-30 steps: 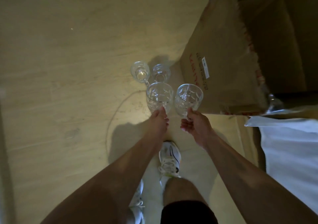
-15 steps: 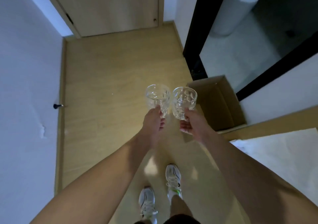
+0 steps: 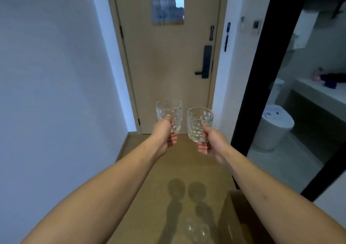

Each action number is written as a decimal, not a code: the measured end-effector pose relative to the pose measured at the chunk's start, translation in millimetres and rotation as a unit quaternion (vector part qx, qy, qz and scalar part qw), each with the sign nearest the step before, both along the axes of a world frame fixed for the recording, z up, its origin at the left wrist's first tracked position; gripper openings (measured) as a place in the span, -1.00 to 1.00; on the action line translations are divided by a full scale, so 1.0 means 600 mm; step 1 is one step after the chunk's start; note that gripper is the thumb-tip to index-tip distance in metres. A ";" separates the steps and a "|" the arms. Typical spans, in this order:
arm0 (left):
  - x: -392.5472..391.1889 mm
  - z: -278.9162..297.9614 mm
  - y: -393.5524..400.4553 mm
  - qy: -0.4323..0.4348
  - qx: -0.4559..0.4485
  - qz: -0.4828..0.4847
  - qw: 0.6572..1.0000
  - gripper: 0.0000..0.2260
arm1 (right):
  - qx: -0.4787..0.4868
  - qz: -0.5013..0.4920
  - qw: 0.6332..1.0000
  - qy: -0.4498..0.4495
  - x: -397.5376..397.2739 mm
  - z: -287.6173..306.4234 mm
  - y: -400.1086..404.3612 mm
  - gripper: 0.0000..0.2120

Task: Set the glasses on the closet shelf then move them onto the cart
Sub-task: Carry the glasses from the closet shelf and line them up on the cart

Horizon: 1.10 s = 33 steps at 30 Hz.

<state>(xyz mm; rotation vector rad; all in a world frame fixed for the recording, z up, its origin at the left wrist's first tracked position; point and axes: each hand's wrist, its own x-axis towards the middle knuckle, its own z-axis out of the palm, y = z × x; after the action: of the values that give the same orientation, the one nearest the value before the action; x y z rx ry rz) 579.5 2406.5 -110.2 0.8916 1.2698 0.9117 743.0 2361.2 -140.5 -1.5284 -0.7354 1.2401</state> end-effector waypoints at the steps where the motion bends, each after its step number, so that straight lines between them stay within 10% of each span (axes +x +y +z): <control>1: -0.014 0.030 0.005 -0.005 0.016 0.021 1.000 -0.69 | 0.014 0.013 1.000 0.002 -0.006 0.024 0.015 -0.63; 15: -0.186 0.220 -0.058 0.032 0.107 0.258 0.960 -0.72 | 0.127 0.232 0.964 0.004 -0.138 0.209 0.108 -0.60; 33: -0.367 0.258 -0.431 0.076 0.099 0.555 0.822 -0.74 | 0.112 0.535 0.835 0.059 -0.429 0.243 -0.092 -0.62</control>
<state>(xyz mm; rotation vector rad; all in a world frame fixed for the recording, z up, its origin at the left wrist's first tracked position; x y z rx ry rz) 359.0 2148.1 44.6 0.2890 1.8854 1.9354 485.5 2306.1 5.0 -0.7656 -1.7043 1.9185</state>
